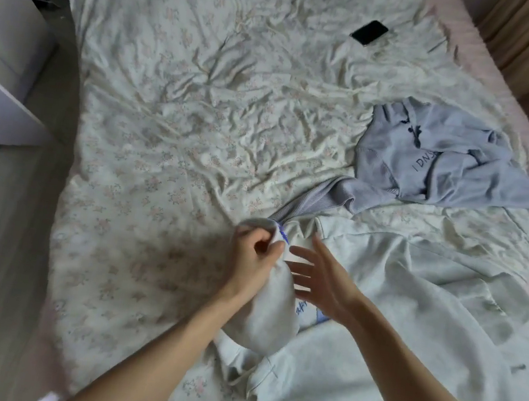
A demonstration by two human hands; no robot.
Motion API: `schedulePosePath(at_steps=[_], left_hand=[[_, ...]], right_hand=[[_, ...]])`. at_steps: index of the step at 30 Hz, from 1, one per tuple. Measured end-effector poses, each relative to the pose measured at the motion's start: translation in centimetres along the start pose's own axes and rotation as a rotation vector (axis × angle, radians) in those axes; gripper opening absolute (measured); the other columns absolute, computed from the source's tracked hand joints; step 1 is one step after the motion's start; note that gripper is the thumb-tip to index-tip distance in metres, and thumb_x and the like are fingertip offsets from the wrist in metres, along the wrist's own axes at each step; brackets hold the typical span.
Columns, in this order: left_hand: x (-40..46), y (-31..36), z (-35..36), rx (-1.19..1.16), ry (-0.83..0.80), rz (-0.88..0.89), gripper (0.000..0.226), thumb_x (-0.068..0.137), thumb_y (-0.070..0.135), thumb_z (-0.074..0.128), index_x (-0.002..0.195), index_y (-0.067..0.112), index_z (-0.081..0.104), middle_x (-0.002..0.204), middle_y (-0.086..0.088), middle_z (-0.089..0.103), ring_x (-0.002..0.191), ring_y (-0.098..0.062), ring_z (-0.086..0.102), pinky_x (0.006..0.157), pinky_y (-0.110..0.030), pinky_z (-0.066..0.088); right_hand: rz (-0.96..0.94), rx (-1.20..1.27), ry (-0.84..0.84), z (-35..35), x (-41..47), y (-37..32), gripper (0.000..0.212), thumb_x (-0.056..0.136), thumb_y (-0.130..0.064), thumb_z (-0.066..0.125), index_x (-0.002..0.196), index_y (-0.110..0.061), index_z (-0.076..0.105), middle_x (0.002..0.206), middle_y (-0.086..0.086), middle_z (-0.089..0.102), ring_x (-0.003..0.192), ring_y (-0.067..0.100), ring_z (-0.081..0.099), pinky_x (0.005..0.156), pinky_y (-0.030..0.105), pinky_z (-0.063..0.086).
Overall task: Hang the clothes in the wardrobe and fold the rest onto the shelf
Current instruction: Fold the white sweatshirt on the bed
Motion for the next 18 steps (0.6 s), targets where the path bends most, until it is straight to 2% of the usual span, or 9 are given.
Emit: schedulePosePath(at_steps=[3, 6, 8, 9, 11, 13, 15, 17, 18], left_hand=[[-3.3, 1.3, 5.7, 0.162, -0.059, 0.095, 0.014, 0.077, 0.022, 0.074, 0.080, 0.009, 0.070, 0.098, 0.010, 0.047, 0.100, -0.010, 0.047, 0.094, -0.027, 0.035], [-6.4, 1.6, 11.9, 0.197, -0.288, 0.131, 0.014, 0.081, 0.022, 0.071, 0.086, 0.010, 0.074, 0.117, 0.003, 0.056, 0.115, -0.012, 0.048, 0.107, -0.035, 0.030], [-8.4, 2.0, 14.8, 0.222, -0.474, 0.217, 0.013, 0.083, 0.016, 0.068, 0.088, 0.006, 0.075, 0.129, -0.005, 0.055, 0.128, -0.017, 0.040, 0.112, -0.027, 0.020], [-9.6, 2.2, 16.2, 0.215, -0.581, 0.255, 0.013, 0.084, 0.012, 0.066, 0.087, 0.004, 0.075, 0.130, -0.007, 0.054, 0.130, -0.018, 0.036, 0.112, -0.020, 0.017], [-11.2, 2.2, 17.4, 0.204, -0.703, 0.301, 0.012, 0.084, 0.007, 0.064, 0.084, 0.002, 0.075, 0.120, -0.010, 0.061, 0.125, -0.017, 0.042, 0.109, -0.017, 0.024], [-11.7, 1.9, 17.2, 0.218, -0.632, 0.335, 0.013, 0.085, 0.007, 0.061, 0.082, 0.002, 0.073, 0.099, -0.009, 0.067, 0.103, -0.019, 0.058, 0.095, -0.031, 0.045], [-10.8, 1.8, 15.9, 0.319, -0.374, 0.503, 0.014, 0.083, 0.013, 0.059, 0.085, 0.007, 0.071, 0.092, -0.006, 0.064, 0.088, -0.023, 0.060, 0.079, -0.036, 0.051], [-9.9, 0.9, 15.3, 0.530, -0.227, 0.622, 0.031, 0.078, 0.021, 0.060, 0.107, 0.014, 0.066, 0.111, -0.008, 0.060, 0.100, -0.026, 0.055, 0.083, -0.038, 0.049], [-9.4, -0.3, 15.7, 0.650, -0.266, 0.601, 0.050, 0.077, 0.026, 0.063, 0.126, 0.018, 0.057, 0.129, -0.011, 0.053, 0.114, -0.030, 0.049, 0.091, -0.043, 0.045]], right_hand=[[-0.022, 0.115, -0.045, -3.8, -2.5, 0.7, 0.074, 0.074, -0.073, 0.046, 0.117, -0.016, 0.063, 0.097, 0.010, 0.066, 0.081, 0.020, 0.062, 0.071, 0.031, 0.047], [-0.058, 0.151, -0.059, -7.9, -5.3, 1.5, 0.062, 0.078, -0.070, 0.048, 0.105, -0.019, 0.071, 0.091, 0.006, 0.068, 0.082, 0.017, 0.064, 0.073, 0.030, 0.048], [-0.047, 0.148, -0.037, -9.9, -6.2, 2.5, 0.055, 0.091, -0.052, 0.046, 0.113, -0.007, 0.066, 0.108, 0.015, 0.066, 0.101, 0.026, 0.063, 0.088, 0.036, 0.046], [-0.041, 0.132, 0.037, -11.2, -6.6, 3.3, 0.047, 0.094, -0.040, 0.050, 0.111, 0.002, 0.064, 0.106, 0.021, 0.065, 0.098, 0.029, 0.063, 0.085, 0.037, 0.046], [-0.077, 0.044, 0.297, -13.5, -6.7, 4.5, 0.022, 0.091, -0.013, 0.056, 0.087, 0.007, 0.062, 0.083, 0.023, 0.059, 0.070, 0.024, 0.061, 0.063, 0.031, 0.046], [-0.160, -0.088, 0.560, -15.7, -7.6, 4.9, 0.015, 0.087, 0.000, 0.056, 0.073, -0.002, 0.060, 0.072, 0.013, 0.054, 0.062, 0.019, 0.051, 0.055, 0.027, 0.039], [-0.301, -0.303, 0.695, -17.3, -8.7, 4.1, 0.014, 0.087, 0.001, 0.056, 0.077, -0.004, 0.064, 0.072, 0.008, 0.059, 0.068, 0.017, 0.051, 0.058, 0.028, 0.038], [-0.418, -0.530, 0.802, -18.8, -10.0, 3.3, 0.011, 0.089, -0.002, 0.056, 0.089, -0.003, 0.066, 0.081, 0.007, 0.066, 0.077, 0.016, 0.058, 0.062, 0.025, 0.037], [-0.432, -0.615, 0.866, -20.0, -10.6, 3.4, 0.011, 0.090, -0.005, 0.056, 0.093, -0.005, 0.066, 0.086, 0.008, 0.068, 0.082, 0.019, 0.060, 0.064, 0.026, 0.036]])
Point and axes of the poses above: each hand's wrist, its own x-axis towards the middle knuckle, its own z-axis out of the palm, y = z × x, the point moved 6 cm from there along x, towards the middle knuckle
